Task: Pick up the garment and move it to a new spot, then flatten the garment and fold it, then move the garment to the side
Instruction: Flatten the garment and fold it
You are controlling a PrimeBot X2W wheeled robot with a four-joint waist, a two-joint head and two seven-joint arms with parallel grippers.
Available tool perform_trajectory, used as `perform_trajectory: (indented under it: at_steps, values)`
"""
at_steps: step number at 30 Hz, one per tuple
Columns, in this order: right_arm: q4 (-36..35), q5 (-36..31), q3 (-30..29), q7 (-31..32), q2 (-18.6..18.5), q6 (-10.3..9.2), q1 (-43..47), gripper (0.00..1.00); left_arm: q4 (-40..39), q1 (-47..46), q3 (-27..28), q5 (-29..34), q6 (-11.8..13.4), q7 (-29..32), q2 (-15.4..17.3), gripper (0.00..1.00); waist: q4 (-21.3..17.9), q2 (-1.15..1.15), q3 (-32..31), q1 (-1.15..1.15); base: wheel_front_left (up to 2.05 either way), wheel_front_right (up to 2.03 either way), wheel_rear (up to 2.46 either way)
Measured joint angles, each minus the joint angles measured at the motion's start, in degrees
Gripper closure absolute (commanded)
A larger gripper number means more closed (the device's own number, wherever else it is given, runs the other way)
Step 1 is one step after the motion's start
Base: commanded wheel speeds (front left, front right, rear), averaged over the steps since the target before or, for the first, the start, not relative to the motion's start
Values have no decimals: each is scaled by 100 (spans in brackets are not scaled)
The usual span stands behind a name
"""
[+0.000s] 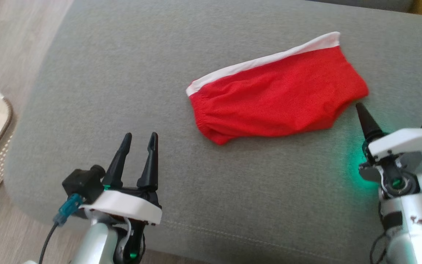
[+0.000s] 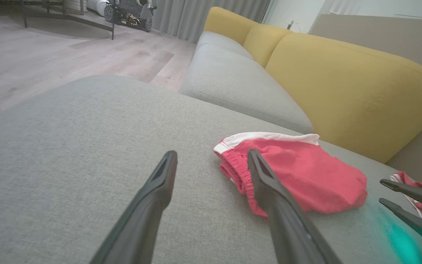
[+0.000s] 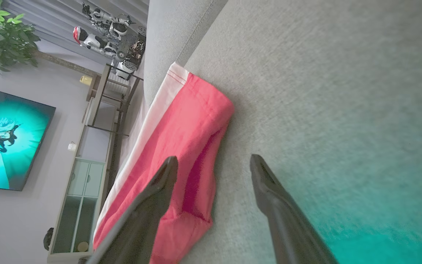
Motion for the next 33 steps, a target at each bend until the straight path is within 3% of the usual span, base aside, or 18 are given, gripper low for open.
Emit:
perform_trajectory:
  at_steps: [7, 14, 24, 25, 33]
  values:
    - [582, -149, -286, 127, -67, 0, -510, 0, -10, -28, -52, -1, 47, 0, 1, 0, 321, 0, 114, 0, 0, 0, 0]
    - [1261, -772, -486, 132, -339, 0, -1033, 0, -83, -66, -82, -111, 55, 0, 0, 0, 572, 0, 244, 0, 0, 0, 0]
    - [1929, -1232, -576, 403, -408, 0, -1586, 0, -82, -70, -103, -118, 97, 0, -1, 0, 650, 0, 291, 0, 0, 0, 0]
    - [1948, -1249, -563, 417, -408, 0, -1611, 99, -82, -71, -108, -118, 97, 0, -1, 0, 646, 0, 288, 0, 0, 0, 0]
    - [1736, -1103, -430, -107, -299, 0, -1491, 100, -68, -140, -98, -118, 96, 0, -3, 0, 554, 0, 221, 0, 0, 0, 0]
